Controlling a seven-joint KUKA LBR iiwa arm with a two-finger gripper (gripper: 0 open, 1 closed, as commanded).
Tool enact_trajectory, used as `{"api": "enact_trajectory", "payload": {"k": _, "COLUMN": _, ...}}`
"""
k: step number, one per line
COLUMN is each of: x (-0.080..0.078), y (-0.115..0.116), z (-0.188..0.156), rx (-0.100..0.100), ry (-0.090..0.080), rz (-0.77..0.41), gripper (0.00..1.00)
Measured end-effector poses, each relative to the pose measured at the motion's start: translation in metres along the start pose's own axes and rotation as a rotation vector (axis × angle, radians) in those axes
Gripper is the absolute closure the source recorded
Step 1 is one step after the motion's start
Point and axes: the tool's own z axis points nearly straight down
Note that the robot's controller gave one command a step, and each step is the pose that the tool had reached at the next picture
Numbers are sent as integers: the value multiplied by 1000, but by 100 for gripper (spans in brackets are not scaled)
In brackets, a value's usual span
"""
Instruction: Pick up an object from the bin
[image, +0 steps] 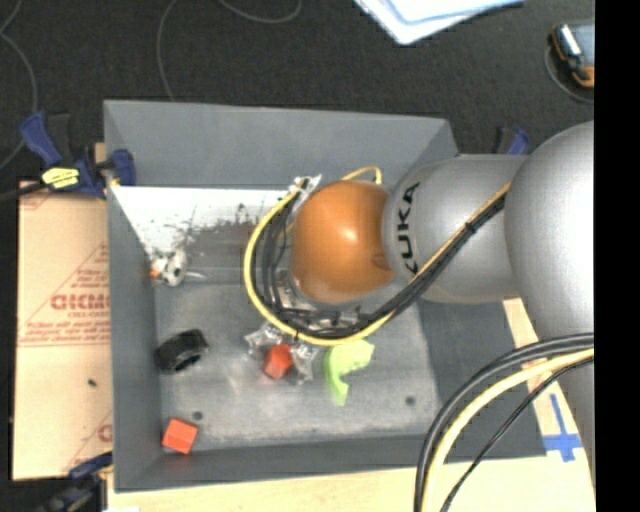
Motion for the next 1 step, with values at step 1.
{"api": "enact_trajectory", "payload": {"k": 1, "x": 2, "y": 2, "z": -27, "rx": -5, "ry": 6, "rz": 1, "gripper": 100}}
